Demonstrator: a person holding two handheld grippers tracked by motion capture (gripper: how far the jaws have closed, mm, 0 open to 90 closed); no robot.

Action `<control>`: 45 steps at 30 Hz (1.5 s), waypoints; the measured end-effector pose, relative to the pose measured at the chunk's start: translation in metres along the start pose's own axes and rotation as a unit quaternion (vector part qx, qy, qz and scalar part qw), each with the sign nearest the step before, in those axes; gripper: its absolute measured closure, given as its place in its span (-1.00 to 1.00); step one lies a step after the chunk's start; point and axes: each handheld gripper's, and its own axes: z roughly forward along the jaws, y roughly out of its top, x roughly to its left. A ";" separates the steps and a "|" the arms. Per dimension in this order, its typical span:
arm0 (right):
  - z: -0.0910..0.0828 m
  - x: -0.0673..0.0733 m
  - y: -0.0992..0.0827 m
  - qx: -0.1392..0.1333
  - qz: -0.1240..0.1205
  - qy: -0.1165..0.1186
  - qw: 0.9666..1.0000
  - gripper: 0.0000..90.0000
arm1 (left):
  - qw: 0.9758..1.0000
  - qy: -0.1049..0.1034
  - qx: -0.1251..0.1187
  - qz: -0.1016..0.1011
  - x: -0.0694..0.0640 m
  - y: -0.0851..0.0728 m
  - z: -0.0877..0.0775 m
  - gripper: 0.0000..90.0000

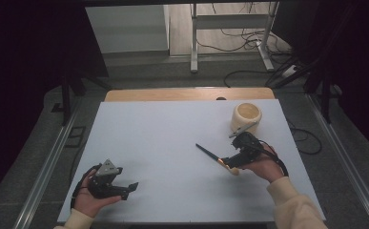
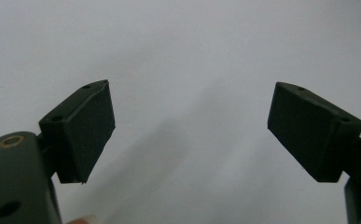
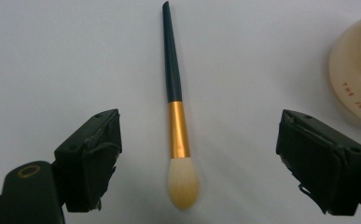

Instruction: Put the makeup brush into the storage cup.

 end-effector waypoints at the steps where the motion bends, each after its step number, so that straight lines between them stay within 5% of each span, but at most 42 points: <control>1: 0.002 0.000 0.001 0.004 -0.002 0.001 1.000 -0.67 | 1.000 0.000 0.000 0.000 0.000 0.000 0.000 -0.66; 45: 0.049 0.002 0.016 0.117 -0.019 0.014 0.993 -0.47 | 1.000 -0.004 0.001 -0.001 0.002 -0.001 -0.001 -0.66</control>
